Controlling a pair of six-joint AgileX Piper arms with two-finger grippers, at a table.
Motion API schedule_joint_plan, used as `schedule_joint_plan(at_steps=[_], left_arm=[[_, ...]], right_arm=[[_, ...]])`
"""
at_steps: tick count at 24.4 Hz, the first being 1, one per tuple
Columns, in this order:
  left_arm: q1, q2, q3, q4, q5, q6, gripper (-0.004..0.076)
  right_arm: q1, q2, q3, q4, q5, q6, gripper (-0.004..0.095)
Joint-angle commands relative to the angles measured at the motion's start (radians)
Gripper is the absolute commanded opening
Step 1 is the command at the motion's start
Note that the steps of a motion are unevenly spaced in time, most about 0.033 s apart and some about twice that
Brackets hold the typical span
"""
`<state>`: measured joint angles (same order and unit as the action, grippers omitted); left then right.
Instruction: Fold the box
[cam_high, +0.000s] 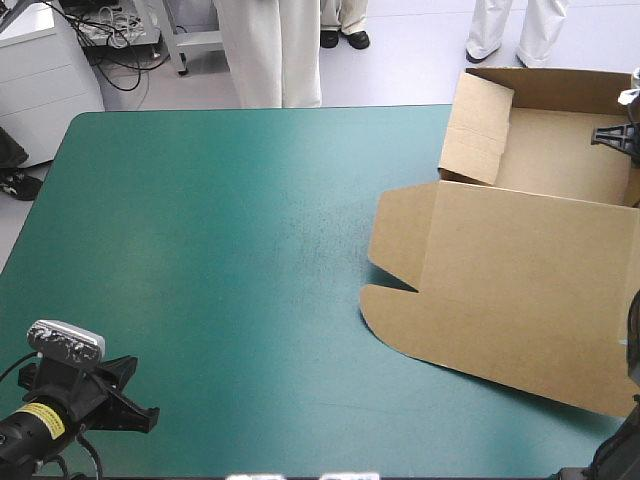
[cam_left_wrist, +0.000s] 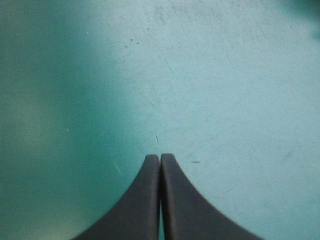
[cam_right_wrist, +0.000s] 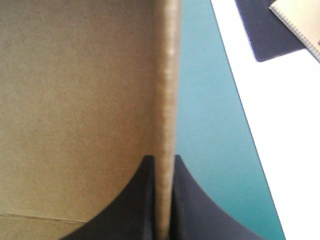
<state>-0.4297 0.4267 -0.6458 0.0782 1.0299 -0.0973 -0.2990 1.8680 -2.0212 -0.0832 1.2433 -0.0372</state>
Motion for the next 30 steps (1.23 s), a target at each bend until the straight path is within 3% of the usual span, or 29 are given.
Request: schedule_joint_plan(at_steps=[1, 6, 9, 13, 16, 18, 23, 26, 29, 30], left_arm=[[-0.006, 0.007, -0.024, 0.018, -0.062, -0.011, -0.0032], [-0.006, 0.007, -0.024, 0.020, -0.067, -0.011, -0.0032], [-0.006, 0.007, -0.024, 0.020, -0.069, -0.011, -0.0032], [-0.006, 0.007, -0.024, 0.020, -0.069, -0.011, -0.0032], [-0.006, 0.007, -0.024, 0.033, -0.073, -0.011, -0.0032], [-0.006, 0.007, -0.024, 0.043, -0.087, -0.011, -0.0032], [-0.006, 0.007, -0.024, 0.044, -0.093, -0.011, -0.0032], [-0.006, 0.007, -0.024, 0.043, -0.093, -0.011, -0.0032], [-0.006, 0.007, -0.024, 0.032, -0.093, -0.011, -0.0032], [-0.006, 0.007, -0.024, 0.034, -0.093, -0.011, -0.0032]], right_arm=[[-0.076, -0.008, -0.030, 0.007, -0.065, -0.034, -0.0023], [-0.165, 0.081, -0.030, 0.075, -0.077, -0.046, 0.0014], [-0.177, 0.115, -0.030, 0.083, -0.071, -0.046, 0.0098], [-0.177, 0.141, -0.030, 0.070, -0.069, -0.044, 0.0335], [-0.177, 0.145, -0.030, 0.049, -0.063, -0.039, 0.0722], [-0.177, 0.145, -0.038, 0.031, -0.018, -0.037, 0.0798], [-0.177, 0.092, -0.059, 0.091, 0.004, -0.046, 0.0733], [-0.177, 0.033, -0.057, 0.153, 0.004, -0.052, 0.0589], [-0.177, -0.033, -0.055, 0.217, 0.004, -0.060, 0.0303], [-0.170, -0.077, -0.043, 0.261, 0.004, -0.088, 0.0089]])
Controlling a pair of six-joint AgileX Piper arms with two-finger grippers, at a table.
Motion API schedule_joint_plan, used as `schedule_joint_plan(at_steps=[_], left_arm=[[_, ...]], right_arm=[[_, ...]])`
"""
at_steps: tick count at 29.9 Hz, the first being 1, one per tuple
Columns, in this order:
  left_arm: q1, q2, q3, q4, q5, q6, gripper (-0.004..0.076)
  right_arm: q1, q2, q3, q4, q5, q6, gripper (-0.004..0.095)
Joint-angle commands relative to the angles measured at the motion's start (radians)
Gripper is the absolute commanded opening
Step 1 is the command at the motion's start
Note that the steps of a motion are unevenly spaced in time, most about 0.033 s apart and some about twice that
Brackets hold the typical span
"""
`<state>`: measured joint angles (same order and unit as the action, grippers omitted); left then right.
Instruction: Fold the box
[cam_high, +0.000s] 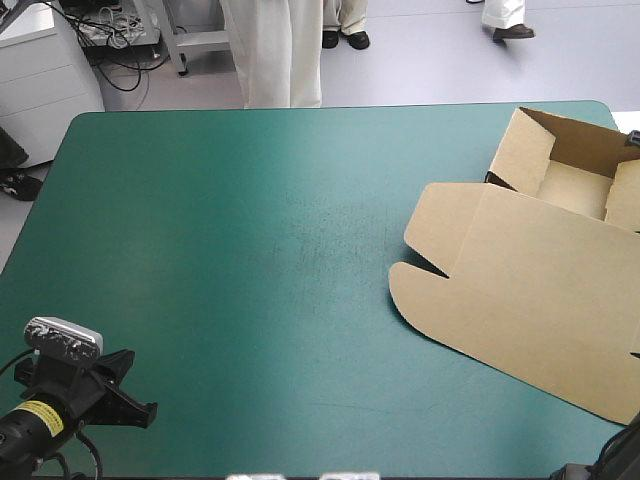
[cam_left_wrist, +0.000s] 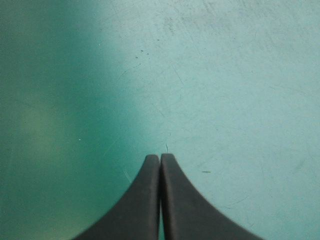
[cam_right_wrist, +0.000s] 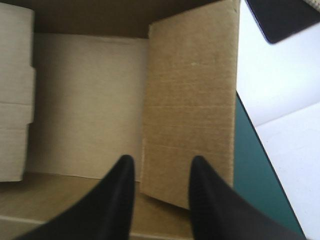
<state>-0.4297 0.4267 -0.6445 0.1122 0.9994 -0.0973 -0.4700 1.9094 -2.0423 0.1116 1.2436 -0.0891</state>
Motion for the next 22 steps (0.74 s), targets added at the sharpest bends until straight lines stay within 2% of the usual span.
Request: schedule_joint_plan(at_steps=[1, 4, 8, 17, 22], left_arm=[[-0.006, 0.007, -0.025, 0.001, -0.062, -0.011, -0.0032], [-0.006, 0.007, -0.025, 0.001, -0.062, -0.011, -0.0032], [-0.006, 0.007, -0.025, 0.001, -0.060, -0.011, -0.0032], [-0.006, 0.007, -0.025, 0.006, -0.054, -0.043, -0.0032], [-0.006, -0.021, -0.024, 0.010, -0.081, -0.085, -0.0032]], right_arm=[[0.006, -0.138, -0.012, 0.080, 0.003, -0.041, -0.0026], [0.043, -0.212, 0.052, 0.112, 0.003, -0.057, -0.0004], [0.160, -0.318, 0.197, 0.115, -0.006, -0.081, -0.0004], [0.468, -0.556, 0.480, 0.059, -0.123, -0.083, -0.0004], [0.554, -0.725, 0.659, 0.094, -0.219, -0.082, -0.0004]])
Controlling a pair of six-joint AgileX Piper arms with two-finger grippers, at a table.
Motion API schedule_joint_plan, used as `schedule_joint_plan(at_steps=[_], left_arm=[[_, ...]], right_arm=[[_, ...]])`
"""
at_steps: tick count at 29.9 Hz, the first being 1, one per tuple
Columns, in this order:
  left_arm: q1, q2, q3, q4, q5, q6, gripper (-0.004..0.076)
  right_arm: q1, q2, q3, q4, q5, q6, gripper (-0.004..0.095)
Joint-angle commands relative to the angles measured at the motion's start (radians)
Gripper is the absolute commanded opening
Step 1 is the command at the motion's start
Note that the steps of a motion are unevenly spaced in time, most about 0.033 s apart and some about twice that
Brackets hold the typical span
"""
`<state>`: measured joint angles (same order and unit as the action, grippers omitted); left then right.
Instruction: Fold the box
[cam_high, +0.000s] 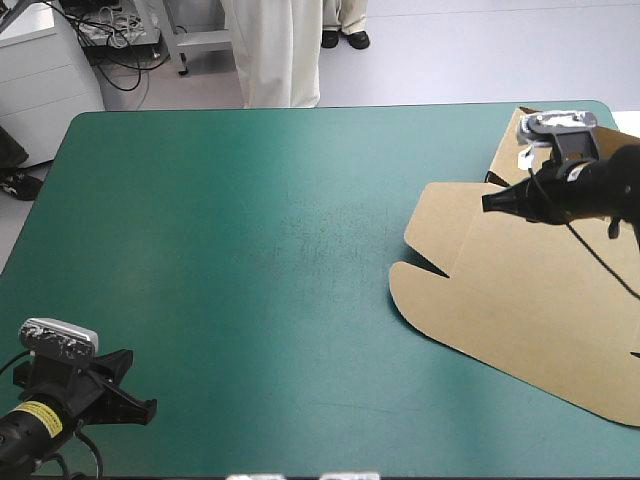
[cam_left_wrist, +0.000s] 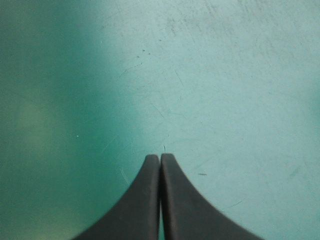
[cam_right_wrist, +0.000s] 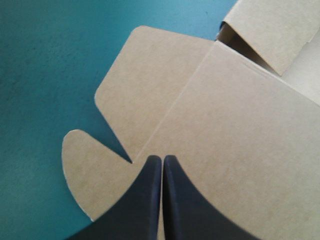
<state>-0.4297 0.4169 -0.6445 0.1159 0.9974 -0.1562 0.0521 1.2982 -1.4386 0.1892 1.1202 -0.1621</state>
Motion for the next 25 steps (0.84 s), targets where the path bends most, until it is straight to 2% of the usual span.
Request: schedule_joint_plan(at_steps=[1, 6, 11, 17, 25], left_arm=[[-0.006, -0.024, -0.024, 0.007, -0.089, -0.026, -0.0032], [-0.006, -0.079, -0.024, 0.007, -0.114, -0.022, -0.0032], [-0.006, -0.127, 0.000, 0.007, -0.133, 0.012, -0.0032], [-0.006, -0.190, 0.092, 0.004, -0.197, 0.022, -0.0032], [-0.006, -0.262, 0.153, -0.025, -0.201, 0.022, -0.0032]], right_arm=[[0.038, -0.155, 0.097, 0.028, -0.121, -0.009, -0.0004], [0.042, -0.372, 0.306, 0.040, -0.263, -0.018, -0.0004], [0.042, -0.582, 0.503, 0.044, -0.360, -0.076, -0.0004], [0.042, -0.794, 0.699, 0.041, -0.444, -0.108, -0.0004], [0.042, -0.977, 0.881, 0.041, -0.503, -0.129, -0.0004]])
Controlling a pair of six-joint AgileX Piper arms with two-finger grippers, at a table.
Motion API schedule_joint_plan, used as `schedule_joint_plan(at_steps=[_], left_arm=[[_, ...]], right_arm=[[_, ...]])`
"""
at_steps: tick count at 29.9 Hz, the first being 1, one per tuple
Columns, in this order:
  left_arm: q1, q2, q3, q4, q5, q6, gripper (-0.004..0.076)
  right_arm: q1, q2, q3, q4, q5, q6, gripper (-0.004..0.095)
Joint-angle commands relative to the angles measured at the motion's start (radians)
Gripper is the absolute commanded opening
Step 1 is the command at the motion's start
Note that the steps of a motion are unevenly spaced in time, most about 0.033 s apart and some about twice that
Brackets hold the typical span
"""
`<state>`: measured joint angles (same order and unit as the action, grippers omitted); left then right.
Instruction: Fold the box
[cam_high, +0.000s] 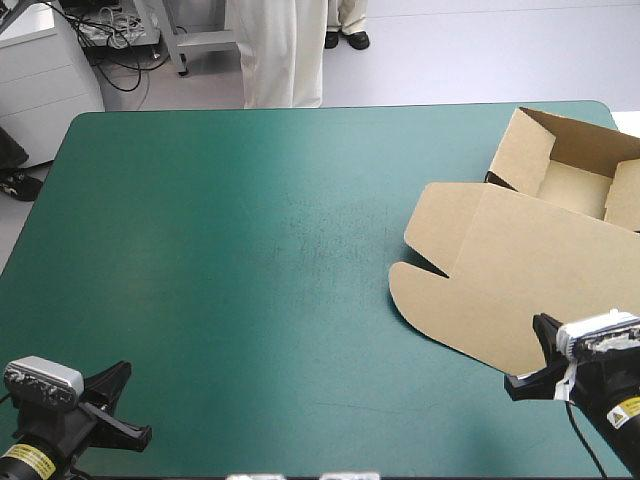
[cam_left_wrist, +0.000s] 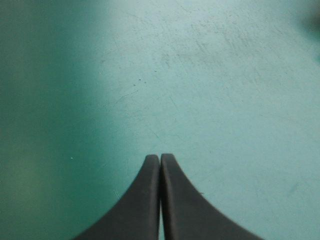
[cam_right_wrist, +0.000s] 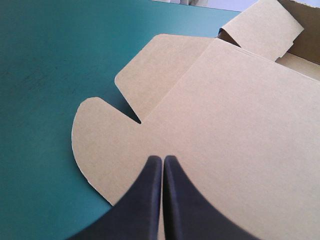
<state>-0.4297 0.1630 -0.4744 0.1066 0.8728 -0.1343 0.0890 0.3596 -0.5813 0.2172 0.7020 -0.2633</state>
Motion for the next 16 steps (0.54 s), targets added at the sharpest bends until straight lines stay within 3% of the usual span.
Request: schedule_joint_plan(at_steps=[1, 16], left_arm=[[-0.006, -0.016, -0.015, -0.019, -0.074, 0.005, -0.0032], [-0.006, -0.061, 0.015, -0.034, -0.087, 0.026, -0.0032]], right_arm=[[0.005, -0.057, 0.045, 0.013, -0.085, -0.040, -0.0004], [0.005, -0.256, 0.172, 0.049, -0.089, -0.042, -0.0023]])
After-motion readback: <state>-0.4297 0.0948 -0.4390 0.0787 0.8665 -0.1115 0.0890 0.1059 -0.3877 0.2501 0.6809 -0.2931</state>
